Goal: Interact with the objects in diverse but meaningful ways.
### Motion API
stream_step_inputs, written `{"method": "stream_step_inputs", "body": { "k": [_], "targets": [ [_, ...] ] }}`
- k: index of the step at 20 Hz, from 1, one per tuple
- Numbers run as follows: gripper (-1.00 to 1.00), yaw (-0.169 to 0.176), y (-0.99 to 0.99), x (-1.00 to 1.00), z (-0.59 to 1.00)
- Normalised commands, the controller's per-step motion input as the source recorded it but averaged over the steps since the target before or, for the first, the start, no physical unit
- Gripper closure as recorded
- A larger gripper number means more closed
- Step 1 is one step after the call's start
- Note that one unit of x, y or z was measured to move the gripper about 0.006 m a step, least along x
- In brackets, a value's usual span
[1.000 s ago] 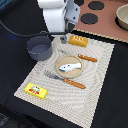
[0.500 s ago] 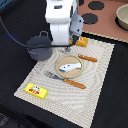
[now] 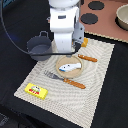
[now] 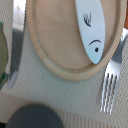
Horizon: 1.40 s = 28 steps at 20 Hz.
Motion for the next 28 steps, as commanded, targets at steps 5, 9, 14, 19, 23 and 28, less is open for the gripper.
{"method": "stream_step_inputs", "body": {
  "k": [5, 9, 14, 19, 23, 28],
  "targets": [
    [-1.0, 0.103, -0.19, 0.32, 0.0],
    [-1.0, 0.124, -0.1, 0.29, 0.0],
    [-1.0, 0.117, -0.05, 0.23, 0.0],
    [-1.0, 0.056, -0.2, 0.53, 0.0],
    [-1.0, 0.041, -0.18, 0.47, 0.0],
    [-1.0, 0.03, -0.21, 0.39, -0.01]
  ]
}}
